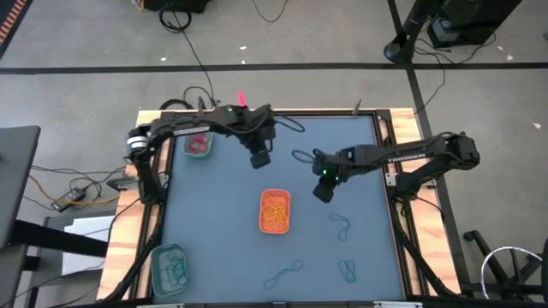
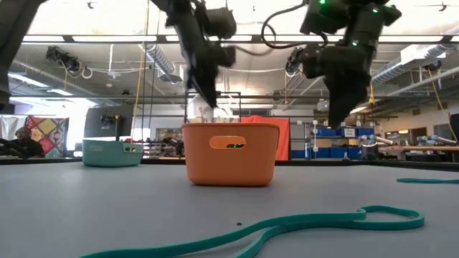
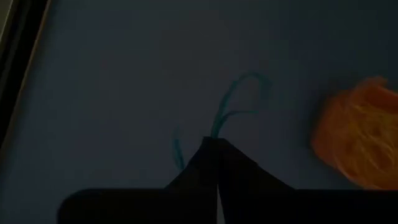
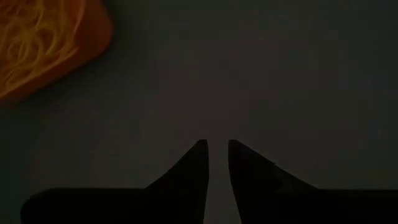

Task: Sort rubber bands into baskets
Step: Put the blue rubber band into the blue bin

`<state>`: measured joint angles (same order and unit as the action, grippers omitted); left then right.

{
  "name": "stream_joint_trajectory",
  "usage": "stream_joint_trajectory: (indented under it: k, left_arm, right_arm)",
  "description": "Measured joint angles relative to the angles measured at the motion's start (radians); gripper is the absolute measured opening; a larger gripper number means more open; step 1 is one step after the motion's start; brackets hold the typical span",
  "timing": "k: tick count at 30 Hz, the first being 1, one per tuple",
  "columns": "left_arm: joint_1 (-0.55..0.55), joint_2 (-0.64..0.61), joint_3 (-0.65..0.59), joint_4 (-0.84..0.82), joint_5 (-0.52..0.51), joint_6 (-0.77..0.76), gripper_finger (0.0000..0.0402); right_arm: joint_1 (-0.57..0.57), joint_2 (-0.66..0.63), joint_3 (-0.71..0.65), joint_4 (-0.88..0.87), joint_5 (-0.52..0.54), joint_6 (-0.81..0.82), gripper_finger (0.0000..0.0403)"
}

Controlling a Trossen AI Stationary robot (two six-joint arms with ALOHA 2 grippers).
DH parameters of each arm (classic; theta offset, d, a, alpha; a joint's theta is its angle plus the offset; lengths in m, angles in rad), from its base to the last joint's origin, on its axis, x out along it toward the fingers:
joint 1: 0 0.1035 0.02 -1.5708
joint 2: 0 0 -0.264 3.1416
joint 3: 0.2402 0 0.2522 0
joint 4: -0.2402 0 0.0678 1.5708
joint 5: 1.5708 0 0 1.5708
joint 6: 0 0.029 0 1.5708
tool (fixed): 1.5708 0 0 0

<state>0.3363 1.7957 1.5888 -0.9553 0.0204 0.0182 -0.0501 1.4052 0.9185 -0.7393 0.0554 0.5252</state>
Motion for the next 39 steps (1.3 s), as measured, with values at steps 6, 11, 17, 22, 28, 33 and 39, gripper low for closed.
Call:
stream_joint_trajectory:
  k: [6, 11, 17, 22, 28, 33, 39]
  left_arm:
    - [-0.13, -0.203, -0.071, -0.08, -0.106, -0.178, 0.0001]
    - [-0.271, -0.374, -0.16, -0.12, -0.154, -0.386, 0.0]
    - [-0.494, -0.489, -0.228, -0.248, -0.215, -0.668, 0.0]
    - [-0.695, -0.502, -0.269, -0.355, -0.146, -0.852, 0.0]
    - [-0.92, -0.501, -0.33, -0.376, -0.017, -1.097, 0.0]
    - [-1.084, -0.501, -0.337, -0.36, 0.056, -1.287, 0.0]
    - [-1.234, -0.486, -0.337, -0.294, 0.196, -1.423, 0.0]
  right_arm:
    - [0.083, -0.001, -0.08, 0.105, -0.012, 0.06, 0.0075]
    - [0.109, -0.001, -0.095, 0.126, -0.024, 0.085, 0.0075]
    - [0.114, -0.001, -0.095, 0.158, -0.024, 0.101, 0.0075]
    - [0.114, -0.001, -0.095, 0.182, -0.022, 0.113, 0.0075]
    - [0.114, -0.001, -0.095, 0.224, 0.006, 0.138, 0.0075]
    - [0.114, -0.001, -0.095, 0.249, 0.006, 0.138, 0.0075]
    - [0.114, -0.001, -0.095, 0.249, 0.005, 0.138, 0.0075]
